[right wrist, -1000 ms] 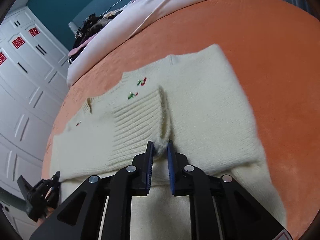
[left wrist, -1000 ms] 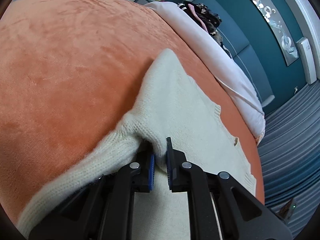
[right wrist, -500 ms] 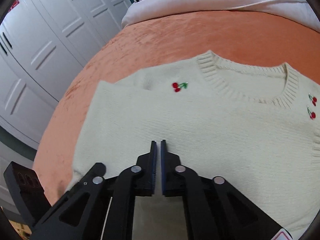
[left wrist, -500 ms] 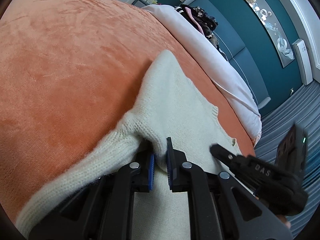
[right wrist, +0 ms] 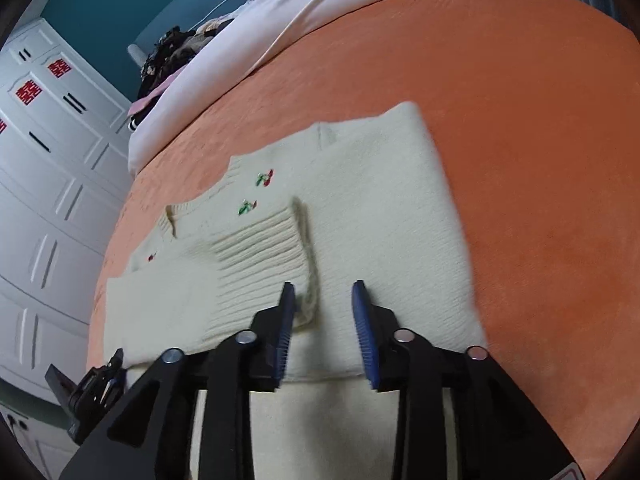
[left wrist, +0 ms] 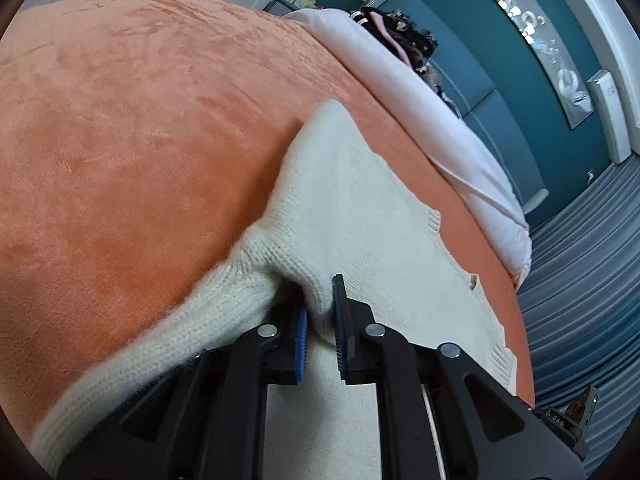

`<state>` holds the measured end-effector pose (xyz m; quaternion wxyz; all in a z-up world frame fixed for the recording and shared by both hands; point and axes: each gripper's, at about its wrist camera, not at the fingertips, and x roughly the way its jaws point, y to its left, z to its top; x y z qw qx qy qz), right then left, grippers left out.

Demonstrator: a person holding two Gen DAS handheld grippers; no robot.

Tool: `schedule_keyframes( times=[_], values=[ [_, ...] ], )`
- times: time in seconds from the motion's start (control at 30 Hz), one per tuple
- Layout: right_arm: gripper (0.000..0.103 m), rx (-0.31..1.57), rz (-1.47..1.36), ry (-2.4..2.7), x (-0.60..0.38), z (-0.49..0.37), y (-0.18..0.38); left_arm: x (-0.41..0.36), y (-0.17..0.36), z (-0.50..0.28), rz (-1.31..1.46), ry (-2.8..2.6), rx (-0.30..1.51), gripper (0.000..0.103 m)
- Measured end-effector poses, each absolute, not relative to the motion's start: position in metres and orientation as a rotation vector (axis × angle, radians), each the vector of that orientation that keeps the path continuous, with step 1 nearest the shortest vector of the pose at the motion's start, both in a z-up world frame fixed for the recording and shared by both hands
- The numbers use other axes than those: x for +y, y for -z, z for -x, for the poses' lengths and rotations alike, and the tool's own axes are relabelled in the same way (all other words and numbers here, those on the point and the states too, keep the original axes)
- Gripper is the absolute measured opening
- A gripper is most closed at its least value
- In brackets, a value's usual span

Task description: Fold small clothes

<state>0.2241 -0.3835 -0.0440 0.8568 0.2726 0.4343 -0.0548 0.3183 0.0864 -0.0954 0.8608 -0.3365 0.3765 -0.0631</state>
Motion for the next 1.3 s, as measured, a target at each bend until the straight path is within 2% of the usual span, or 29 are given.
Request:
schedule_keyframes(
  times=[0.17, 0.23, 0.37, 0.47, 0.5, 0.57, 0.63, 0.7, 0.8, 0.87, 1.03, 1.07, 1.2, 1.3],
  values=[
    [0.042, 0.882, -0.595, 0.059, -0.361, -0.240, 0.030, 0.092, 0.066, -0.323, 0.750, 0.088, 0.795, 0.018],
    [0.007, 0.899, -0.564, 0.055, -0.358, -0.246, 0.027, 0.093, 0.063, -0.333, 0.720, 0.060, 0.840, 0.018],
    [0.008, 0.785, -0.597, 0.038, -0.372, -0.225, 0.005, 0.095, 0.059, -0.337, 0.635, 0.067, 0.884, 0.020],
    [0.008, 0.942, -0.524, 0.100, -0.376, -0.227, 0.046, 0.092, 0.072, -0.330, 0.559, 0.078, 0.908, 0.020],
    [0.007, 0.930, -0.517, 0.093, -0.376, -0.224, 0.052, 0.092, 0.078, -0.327, 0.561, 0.087, 0.906, 0.020],
    [0.009, 0.896, -0.510, 0.144, -0.374, -0.219, 0.036, 0.093, 0.078, -0.321, 0.547, 0.092, 0.877, 0.021],
    [0.015, 0.822, -0.442, 0.200, -0.362, -0.217, 0.008, 0.090, 0.070, -0.317, 0.515, 0.069, 0.888, 0.022],
    [0.016, 0.761, -0.381, 0.147, -0.336, -0.226, -0.017, 0.089, 0.052, -0.307, 0.501, 0.041, 0.893, 0.028],
    [0.016, 0.802, -0.304, -0.022, -0.276, -0.268, -0.025, 0.085, 0.013, -0.292, 0.504, 0.065, 0.777, 0.045],
    [0.016, 0.837, -0.284, -0.108, -0.234, -0.301, -0.013, 0.071, -0.004, -0.305, 0.466, 0.086, 0.735, 0.060],
    [0.014, 1.002, -0.294, -0.130, -0.194, -0.355, 0.042, 0.042, 0.032, -0.384, 0.374, 0.057, 0.886, 0.060],
    [0.000, 0.995, -0.321, -0.120, -0.207, -0.354, 0.047, 0.042, 0.041, -0.393, 0.335, 0.020, 0.910, 0.059],
    [0.000, 0.930, -0.425, -0.044, -0.291, -0.314, 0.050, 0.061, 0.064, -0.397, 0.324, 0.029, 0.907, 0.056],
    [0.000, 0.901, -0.488, 0.043, -0.350, -0.287, 0.043, 0.053, 0.069, -0.390, 0.218, 0.055, 0.868, 0.056]
  ],
)
